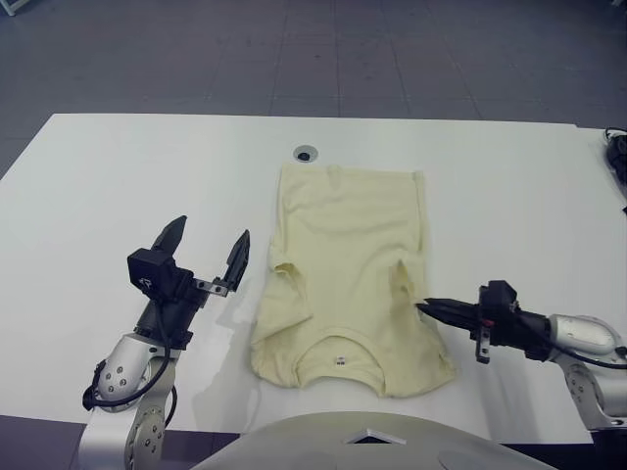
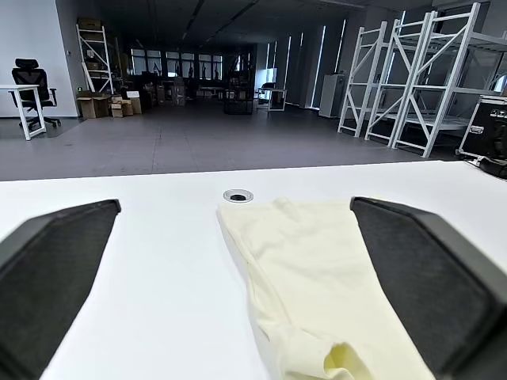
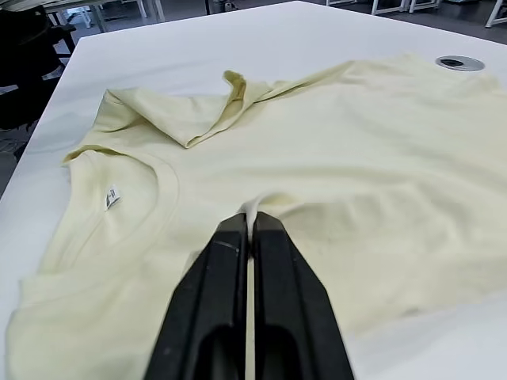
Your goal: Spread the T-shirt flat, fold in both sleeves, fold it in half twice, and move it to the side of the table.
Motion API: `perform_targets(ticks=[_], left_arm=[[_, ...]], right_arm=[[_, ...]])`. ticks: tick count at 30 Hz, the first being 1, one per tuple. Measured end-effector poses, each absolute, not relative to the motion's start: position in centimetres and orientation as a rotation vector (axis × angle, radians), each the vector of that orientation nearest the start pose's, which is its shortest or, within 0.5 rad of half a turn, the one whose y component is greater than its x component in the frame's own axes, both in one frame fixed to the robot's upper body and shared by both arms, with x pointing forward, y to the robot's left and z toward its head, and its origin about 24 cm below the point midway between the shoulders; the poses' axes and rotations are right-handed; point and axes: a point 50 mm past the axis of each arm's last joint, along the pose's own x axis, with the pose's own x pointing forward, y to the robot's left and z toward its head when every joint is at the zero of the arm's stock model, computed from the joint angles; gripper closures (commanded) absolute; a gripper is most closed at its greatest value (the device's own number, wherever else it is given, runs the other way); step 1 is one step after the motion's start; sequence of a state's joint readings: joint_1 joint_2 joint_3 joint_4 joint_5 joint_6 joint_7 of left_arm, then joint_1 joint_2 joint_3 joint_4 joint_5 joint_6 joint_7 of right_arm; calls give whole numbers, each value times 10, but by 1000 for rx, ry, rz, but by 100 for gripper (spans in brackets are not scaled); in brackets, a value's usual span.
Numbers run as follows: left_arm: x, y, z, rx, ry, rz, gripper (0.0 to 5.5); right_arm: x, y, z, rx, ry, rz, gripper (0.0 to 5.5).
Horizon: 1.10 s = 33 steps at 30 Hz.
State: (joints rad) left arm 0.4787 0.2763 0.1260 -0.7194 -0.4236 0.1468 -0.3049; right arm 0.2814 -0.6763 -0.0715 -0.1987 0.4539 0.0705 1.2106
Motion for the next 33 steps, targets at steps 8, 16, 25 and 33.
perform_targets(ticks=[8,16,25,33], left_arm=[[153,189,110,-33,-115,-304,10],[151,191,110,59,-113,-337,10],[155,237,96,1009,-51,-445,10],[130,242,72,1440,-42,-850,10]], right_arm=[[175,-210,54,-105,233,1165,435],[163,-214,86,79,134,1227,302],[170,-255,86,-339,21,1005,168],[151,-271,75,-893,-125,1099,27]])
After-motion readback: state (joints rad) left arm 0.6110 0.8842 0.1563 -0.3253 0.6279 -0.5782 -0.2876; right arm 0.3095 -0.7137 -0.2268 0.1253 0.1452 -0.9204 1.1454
